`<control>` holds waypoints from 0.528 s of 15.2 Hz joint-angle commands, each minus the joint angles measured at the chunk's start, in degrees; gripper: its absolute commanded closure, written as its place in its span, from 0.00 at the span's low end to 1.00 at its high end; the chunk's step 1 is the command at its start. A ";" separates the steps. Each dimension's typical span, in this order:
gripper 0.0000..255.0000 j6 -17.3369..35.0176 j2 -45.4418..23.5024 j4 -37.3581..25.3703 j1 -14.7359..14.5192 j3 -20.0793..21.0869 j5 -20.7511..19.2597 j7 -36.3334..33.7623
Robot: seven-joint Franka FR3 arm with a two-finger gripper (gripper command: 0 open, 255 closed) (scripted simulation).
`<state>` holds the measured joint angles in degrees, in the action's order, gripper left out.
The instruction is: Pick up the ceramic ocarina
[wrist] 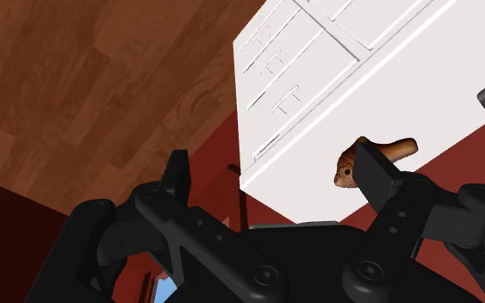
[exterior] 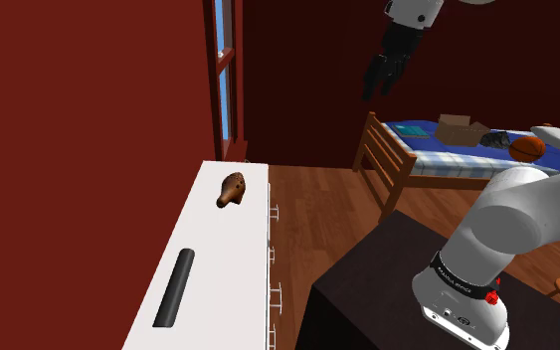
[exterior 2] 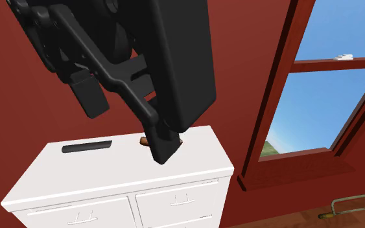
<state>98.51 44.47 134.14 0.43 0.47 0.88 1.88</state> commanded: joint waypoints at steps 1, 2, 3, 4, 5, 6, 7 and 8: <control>0.00 0.00 0.00 0.00 0.00 0.00 0.00 0.00; 0.00 1.40 -0.37 1.03 0.02 1.22 0.61 -2.05; 0.00 2.82 -0.84 1.97 0.05 2.46 1.22 -4.09; 0.00 4.27 -1.44 2.80 0.07 3.71 1.81 -6.13; 0.00 5.72 -2.14 3.54 0.10 4.96 2.39 -8.17; 0.00 7.20 -2.96 4.18 0.13 6.23 2.94 -10.22; 0.00 8.69 -3.89 4.71 0.18 7.50 3.47 -12.26; 0.00 10.19 -4.94 5.14 0.23 8.77 3.96 -14.31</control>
<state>106.95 40.56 138.65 0.57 8.01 4.34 -10.24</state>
